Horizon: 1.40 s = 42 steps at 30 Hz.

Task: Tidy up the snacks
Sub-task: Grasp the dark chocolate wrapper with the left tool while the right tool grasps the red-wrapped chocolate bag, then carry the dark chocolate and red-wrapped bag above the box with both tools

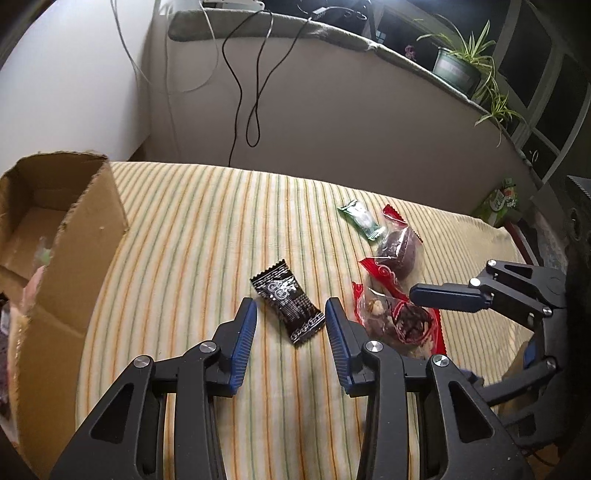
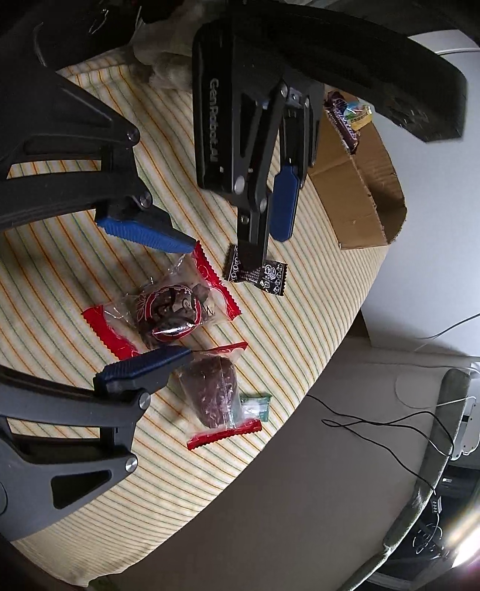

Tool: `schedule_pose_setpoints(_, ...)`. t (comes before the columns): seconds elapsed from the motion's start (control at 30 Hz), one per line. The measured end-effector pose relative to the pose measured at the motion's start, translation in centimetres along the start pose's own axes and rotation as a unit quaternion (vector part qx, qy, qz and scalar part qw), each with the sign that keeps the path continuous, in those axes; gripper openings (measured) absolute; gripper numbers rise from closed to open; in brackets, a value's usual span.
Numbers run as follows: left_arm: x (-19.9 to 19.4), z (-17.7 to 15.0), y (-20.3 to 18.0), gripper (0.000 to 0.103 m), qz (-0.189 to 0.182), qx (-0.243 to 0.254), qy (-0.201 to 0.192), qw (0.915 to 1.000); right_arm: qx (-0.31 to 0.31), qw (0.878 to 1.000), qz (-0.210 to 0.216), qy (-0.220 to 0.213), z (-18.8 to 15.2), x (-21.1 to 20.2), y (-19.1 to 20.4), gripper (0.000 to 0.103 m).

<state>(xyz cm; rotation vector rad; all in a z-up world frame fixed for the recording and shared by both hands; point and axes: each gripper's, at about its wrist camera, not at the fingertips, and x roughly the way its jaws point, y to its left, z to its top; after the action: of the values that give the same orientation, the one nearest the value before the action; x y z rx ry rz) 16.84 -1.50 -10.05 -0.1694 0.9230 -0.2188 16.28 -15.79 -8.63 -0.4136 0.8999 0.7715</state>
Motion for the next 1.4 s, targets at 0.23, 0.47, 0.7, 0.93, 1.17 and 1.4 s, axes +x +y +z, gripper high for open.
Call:
schedule_pose_setpoints(0.23,1.7,0.5,-0.7,0.037,0.016,0.013,0.010,0.9997,-0.008,1.000,-0.014,0.010,-0.2,0.6,-0.1,0.055)
schedule_pose_setpoints(0.47,2.2,0.4,-1.4,0.032,0.043,0.033,0.001,0.9986,-0.002,0.999,-0.021,0.030,-0.6,1.8,-0.3,0.041)
schedule_pose_setpoints(0.7,2.0,0.2,-0.9,0.022,0.042,0.031,-0.002,0.9986,0.012,0.999,-0.021,0.023,-0.5,1.0,-0.4,0.037)
schedule_pose_setpoints(0.93,0.9,-0.5,-0.3,0.022,0.035,0.022,-0.008,0.9991,0.024,0.999,-0.017,0.014,-0.8,-0.5,-0.2,0.037)
schedule_pose_setpoints(1.17,-1.2,-1.1,0.3,0.022,0.032,0.017,-0.026,0.9990,0.022,0.999,-0.023,0.005,-0.8,-1.8,0.6,0.037)
schedule_pose_setpoints(1.4,-4.0,-1.8,1.3,0.022,0.037,0.011,-0.051,0.9979,0.017,1.000,-0.024,-0.007,-0.3,-3.2,2.1,0.037)
